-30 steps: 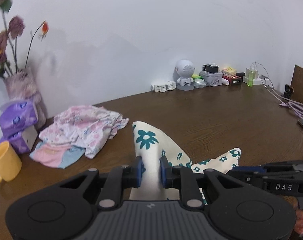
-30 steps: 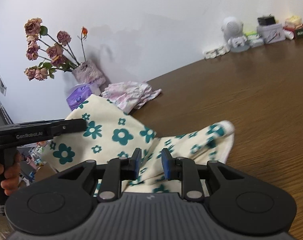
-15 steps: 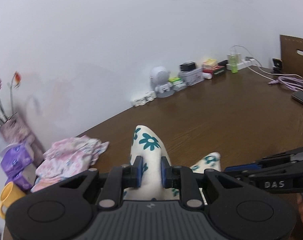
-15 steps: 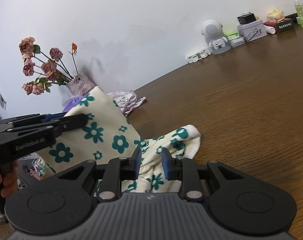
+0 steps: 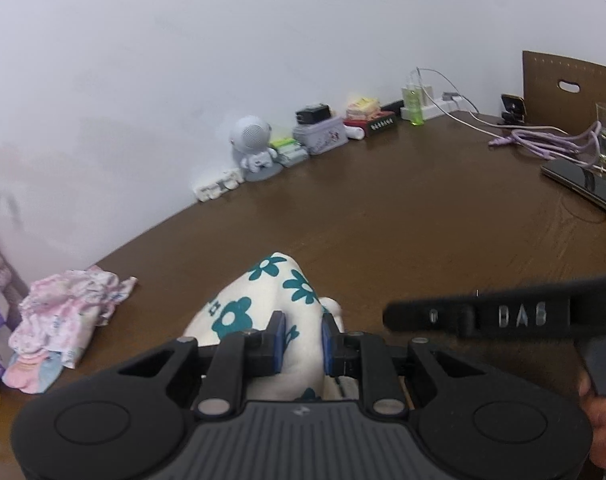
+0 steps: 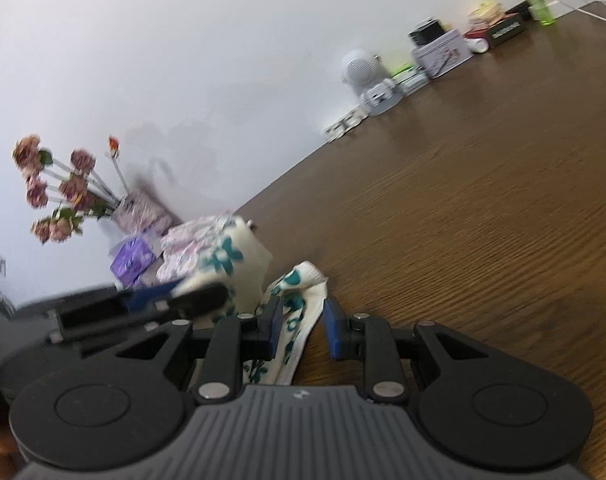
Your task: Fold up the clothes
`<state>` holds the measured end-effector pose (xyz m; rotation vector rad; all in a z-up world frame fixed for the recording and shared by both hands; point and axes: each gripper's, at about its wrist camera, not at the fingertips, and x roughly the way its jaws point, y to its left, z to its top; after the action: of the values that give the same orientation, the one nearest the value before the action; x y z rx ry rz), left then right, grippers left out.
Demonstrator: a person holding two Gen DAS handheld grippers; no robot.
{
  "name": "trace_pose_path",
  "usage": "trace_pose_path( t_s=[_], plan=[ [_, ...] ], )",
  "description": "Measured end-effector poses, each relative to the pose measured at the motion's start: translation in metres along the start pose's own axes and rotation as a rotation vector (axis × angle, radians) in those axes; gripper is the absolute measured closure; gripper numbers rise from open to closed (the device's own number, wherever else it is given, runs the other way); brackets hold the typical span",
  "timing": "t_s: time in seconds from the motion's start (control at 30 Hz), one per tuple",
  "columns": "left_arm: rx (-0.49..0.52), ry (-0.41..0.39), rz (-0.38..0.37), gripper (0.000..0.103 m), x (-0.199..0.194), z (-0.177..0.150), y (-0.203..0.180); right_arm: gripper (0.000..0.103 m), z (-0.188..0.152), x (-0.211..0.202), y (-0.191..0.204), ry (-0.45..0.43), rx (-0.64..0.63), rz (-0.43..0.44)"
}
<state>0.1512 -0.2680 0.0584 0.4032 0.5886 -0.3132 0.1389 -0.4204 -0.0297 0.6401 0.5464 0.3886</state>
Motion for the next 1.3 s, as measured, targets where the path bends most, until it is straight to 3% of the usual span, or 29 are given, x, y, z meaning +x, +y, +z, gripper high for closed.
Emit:
trace_pose_path(
  t_s=[0.27, 0.5, 0.63, 0.77, 0.87, 1.0, 1.23, 1.3],
  plan=[
    [-0.021, 0.018, -0.058, 0.082, 0.011, -0.01, -0.013, 0.08, 0.004, -0.007, -0.014, -0.039, 0.056, -0.018],
    [-0.172, -0.059, -0.213, 0.077, -0.029, 0.001, 0.022, 0.08, 0.003, -0.006, -0.018, -0.032, 0.073, -0.029],
    [-0.204, -0.103, -0.156, 0.067, -0.052, -0.003, 0.055, 0.08, 0.002, -0.006, -0.019, -0.031, 0.074, -0.014],
    [-0.201, -0.033, -0.115, 0.066, -0.043, -0.021, 0.073, 0.08, 0.003, -0.007, -0.008, -0.04, 0.024, 0.038],
    [-0.202, 0.01, -0.144, 0.066, -0.032, -0.036, 0.075, 0.078, 0.007, -0.003, 0.014, -0.048, -0.051, 0.06],
    [-0.136, -0.026, -0.148, 0.056, -0.031, -0.043, 0.064, 0.076, 0.011, 0.016, 0.028, -0.008, -0.103, 0.005],
    [-0.01, -0.047, -0.148, 0.055, -0.021, -0.053, 0.043, 0.076, 0.018, 0.052, 0.05, 0.073, -0.182, -0.104],
    [0.0, -0.059, -0.147, 0.055, -0.021, -0.056, 0.04, 0.076, 0.016, 0.046, 0.051, 0.065, -0.178, -0.095]
  ],
)
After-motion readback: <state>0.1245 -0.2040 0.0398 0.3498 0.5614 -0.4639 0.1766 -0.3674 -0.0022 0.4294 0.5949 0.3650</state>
